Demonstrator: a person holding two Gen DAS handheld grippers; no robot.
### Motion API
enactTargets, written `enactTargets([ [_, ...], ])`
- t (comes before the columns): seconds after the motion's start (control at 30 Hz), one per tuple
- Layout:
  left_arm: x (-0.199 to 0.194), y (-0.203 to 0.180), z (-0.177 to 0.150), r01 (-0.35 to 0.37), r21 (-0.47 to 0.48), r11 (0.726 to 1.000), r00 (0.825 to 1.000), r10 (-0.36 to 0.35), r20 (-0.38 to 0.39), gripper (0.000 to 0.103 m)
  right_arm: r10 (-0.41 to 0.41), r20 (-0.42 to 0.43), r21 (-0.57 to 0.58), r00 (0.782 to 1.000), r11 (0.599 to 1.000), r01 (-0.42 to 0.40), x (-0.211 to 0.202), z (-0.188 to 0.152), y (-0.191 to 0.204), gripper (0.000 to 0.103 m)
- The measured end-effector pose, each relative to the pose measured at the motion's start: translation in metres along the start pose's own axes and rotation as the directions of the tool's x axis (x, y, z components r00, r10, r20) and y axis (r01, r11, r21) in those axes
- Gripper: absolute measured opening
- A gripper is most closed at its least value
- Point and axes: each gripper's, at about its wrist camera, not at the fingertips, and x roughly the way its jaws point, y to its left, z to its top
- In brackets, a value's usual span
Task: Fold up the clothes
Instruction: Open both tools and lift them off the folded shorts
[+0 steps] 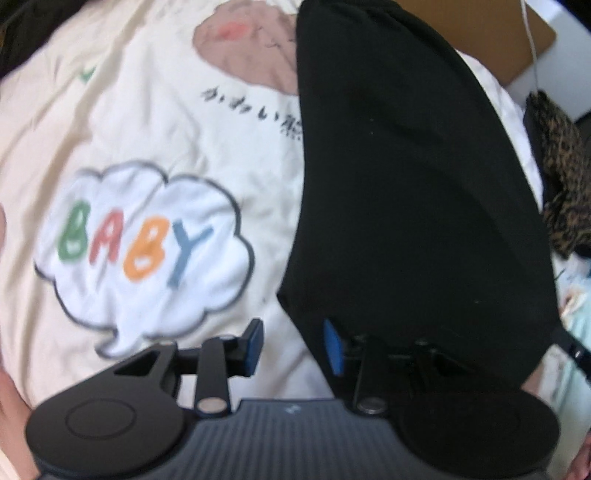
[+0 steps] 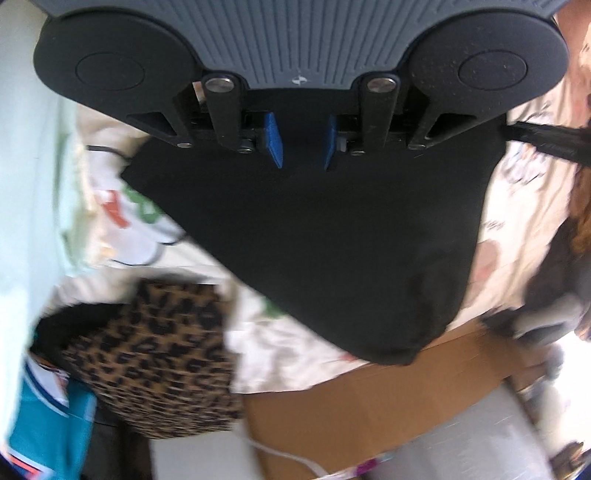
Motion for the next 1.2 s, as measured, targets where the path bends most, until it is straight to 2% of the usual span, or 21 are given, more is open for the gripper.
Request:
enactTargets([
  [0.17, -0.005, 0.003, -0.006, 0.035, -0.063, 0.997, 0.999, -0.036, -0.01, 0.039, 0.085, -0.077, -0.027, 0.993, 0.996, -0.088, -0.024, 0.021, 0.03, 0.031],
  [0.27, -0.011, 0.001, -0.005, 0.03, -0.043, 0.999, 0.999, -0.031, -0.014, 0.04, 0.127, -0.128, -0.041, 0.984, 0.99, -0.133, -0.042, 0.035, 0.048, 0.031],
  [0.37, -0.019, 0.02, -0.025, 0.047, -0.001, 0.999, 0.998, -0.047, -0.043, 0.043, 0.166, -0.179, -0.052, 0.97, 0.983, -0.178, -0.06, 0.05, 0.067, 0.034],
  [0.5, -0.041, 0.032, -0.03, 0.034, 0.04, 0.999, 0.998, -0.032, -0.051, 0.044, 0.115, -0.192, -0.098, 0.975, 0.986, -0.136, -0.085, 0.064, 0.078, 0.043],
  [0.67, -0.064, 0.033, -0.031, -0.008, 0.127, 0.992, 0.999, 0.014, -0.043, 0.052, 0.066, -0.197, -0.103, 0.978, 0.991, -0.088, -0.106, 0.071, 0.077, 0.043],
  [0.77, -0.08, 0.03, -0.031, 0.024, 0.174, 0.984, 0.998, -0.014, -0.062, 0.058, 0.037, -0.199, -0.105, 0.979, 0.993, -0.059, -0.119, 0.075, 0.076, 0.043],
  [0.83, -0.09, 0.027, -0.032, 0.037, 0.2, 0.979, 0.997, -0.023, -0.069, 0.058, 0.017, -0.2, -0.107, 0.98, 0.993, -0.04, -0.127, 0.077, 0.076, 0.043],
  [1.03, -0.11, 0.025, -0.032, 0.03, 0.241, 0.97, 0.999, -0.023, -0.033, 0.062, -0.041, -0.205, -0.112, 0.978, 0.994, 0.018, -0.152, 0.085, 0.075, 0.043],
  [1.2, -0.106, 0.03, -0.036, 0.041, 0.228, 0.973, 0.999, -0.04, -0.009, 0.062, 0.014, -0.223, -0.084, 0.975, 0.996, -0.033, -0.167, 0.097, 0.086, 0.043],
])
